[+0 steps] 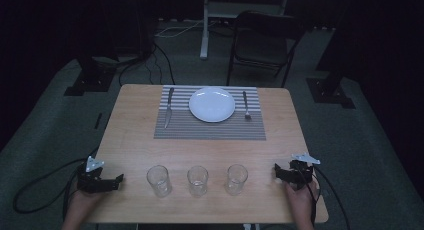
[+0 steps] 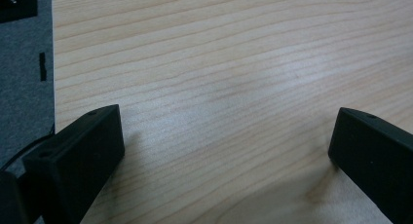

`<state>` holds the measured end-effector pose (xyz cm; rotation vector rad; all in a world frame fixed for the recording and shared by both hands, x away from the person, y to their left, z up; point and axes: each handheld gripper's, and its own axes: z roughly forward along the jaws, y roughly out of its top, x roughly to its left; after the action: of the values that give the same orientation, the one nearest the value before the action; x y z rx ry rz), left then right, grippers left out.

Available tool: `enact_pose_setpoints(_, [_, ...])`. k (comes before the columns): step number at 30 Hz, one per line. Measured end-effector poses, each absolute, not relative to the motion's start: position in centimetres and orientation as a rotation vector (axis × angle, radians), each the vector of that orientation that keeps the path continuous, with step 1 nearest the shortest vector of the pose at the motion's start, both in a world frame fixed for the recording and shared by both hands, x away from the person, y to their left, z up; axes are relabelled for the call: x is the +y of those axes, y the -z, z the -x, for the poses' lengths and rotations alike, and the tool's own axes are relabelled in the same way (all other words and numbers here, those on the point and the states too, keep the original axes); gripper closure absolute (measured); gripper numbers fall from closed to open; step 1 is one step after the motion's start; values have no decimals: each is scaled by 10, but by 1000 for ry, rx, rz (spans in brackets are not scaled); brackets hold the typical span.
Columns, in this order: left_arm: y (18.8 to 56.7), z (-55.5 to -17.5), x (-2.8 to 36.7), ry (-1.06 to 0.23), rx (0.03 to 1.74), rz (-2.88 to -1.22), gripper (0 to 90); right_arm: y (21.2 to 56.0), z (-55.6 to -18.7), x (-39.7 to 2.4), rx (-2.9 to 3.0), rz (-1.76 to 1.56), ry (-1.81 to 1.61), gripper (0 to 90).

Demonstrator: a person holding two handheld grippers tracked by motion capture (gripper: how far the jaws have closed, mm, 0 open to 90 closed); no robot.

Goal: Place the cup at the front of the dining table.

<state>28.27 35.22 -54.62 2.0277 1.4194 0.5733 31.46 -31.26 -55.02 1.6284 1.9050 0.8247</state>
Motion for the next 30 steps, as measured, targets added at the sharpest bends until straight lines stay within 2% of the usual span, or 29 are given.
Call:
enact_pose_setpoints(21, [545,-280,353,-568,1427,-2036,1,550,-314,-312,1902,-1630,-824,125])
enact_pose_setpoints(30, [545,-276,347,-521,1341,-2075,1,550,-314,-312,1902,-1630,-824,125])
